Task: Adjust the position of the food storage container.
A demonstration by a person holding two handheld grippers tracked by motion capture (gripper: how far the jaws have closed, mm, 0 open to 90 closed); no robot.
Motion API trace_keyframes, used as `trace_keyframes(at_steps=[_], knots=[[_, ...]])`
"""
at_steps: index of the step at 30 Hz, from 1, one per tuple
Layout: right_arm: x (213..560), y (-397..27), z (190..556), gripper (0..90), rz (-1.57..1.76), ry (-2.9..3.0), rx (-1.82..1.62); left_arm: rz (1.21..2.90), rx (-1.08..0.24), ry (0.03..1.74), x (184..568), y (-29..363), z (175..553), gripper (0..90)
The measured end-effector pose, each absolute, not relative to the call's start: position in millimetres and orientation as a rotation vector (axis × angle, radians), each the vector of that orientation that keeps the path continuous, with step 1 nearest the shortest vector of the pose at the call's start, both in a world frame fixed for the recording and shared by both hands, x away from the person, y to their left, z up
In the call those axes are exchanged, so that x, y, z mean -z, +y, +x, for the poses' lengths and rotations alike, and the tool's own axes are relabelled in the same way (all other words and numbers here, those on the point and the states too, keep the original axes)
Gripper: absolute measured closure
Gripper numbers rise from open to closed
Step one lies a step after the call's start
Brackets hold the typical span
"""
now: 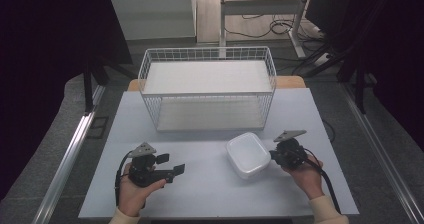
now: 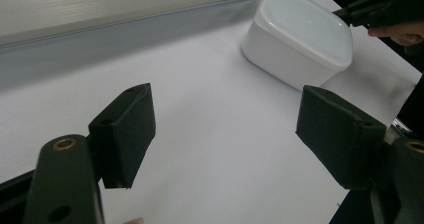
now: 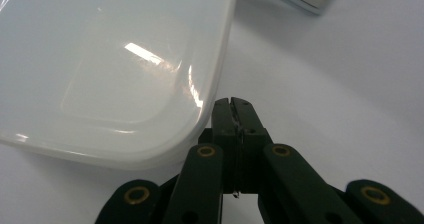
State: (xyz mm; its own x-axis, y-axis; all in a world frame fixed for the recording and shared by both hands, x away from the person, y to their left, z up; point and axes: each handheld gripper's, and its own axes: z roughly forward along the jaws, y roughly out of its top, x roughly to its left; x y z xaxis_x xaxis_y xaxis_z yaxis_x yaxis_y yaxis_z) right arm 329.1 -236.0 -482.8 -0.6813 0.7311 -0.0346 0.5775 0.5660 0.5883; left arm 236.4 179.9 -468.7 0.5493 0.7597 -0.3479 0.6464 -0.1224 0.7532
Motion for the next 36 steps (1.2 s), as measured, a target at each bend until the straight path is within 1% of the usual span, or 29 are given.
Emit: trace_keyframes(at_steps=[6, 13, 19, 27, 31, 35, 36], knots=[[484.0, -213.2, 334.7, 89.5, 1.03, 2.539, -0.825, 1.83, -0.147, 1.159, 469.0, 180.3, 236.3, 23.3], [482.4, -196.7, 341.9, 89.5, 0.999, 2.543, -0.867, 1.829, -0.148, 1.162, 469.2, 180.9, 236.4, 23.3], [481.8, -168.7, 347.1, 89.5, 0.912, 2.595, -0.901, 1.829, -0.152, 1.166, 469.5, 182.5, 236.6, 23.3], [485.7, -146.5, 348.3, 89.5, 0.863, 2.645, -0.924, 1.83, -0.15, 1.165, 469.7, 183.0, 236.7, 23.3], [486.1, -143.6, 347.8, 89.4, 0.861, 2.639, -0.917, 1.827, -0.155, 1.166, 469.1, 184.7, 236.4, 23.3], [469.6, -153.9, 341.8, 89.5, 0.898, 2.578, -0.985, 1.815, -0.159, 1.171, 468.3, 187.2, 236.3, 23.3], [457.4, -156.6, 333.3, 89.5, 0.889, 2.558, -1.022, 1.811, -0.157, 1.174, 468.1, 187.5, 236.1, 23.3]])
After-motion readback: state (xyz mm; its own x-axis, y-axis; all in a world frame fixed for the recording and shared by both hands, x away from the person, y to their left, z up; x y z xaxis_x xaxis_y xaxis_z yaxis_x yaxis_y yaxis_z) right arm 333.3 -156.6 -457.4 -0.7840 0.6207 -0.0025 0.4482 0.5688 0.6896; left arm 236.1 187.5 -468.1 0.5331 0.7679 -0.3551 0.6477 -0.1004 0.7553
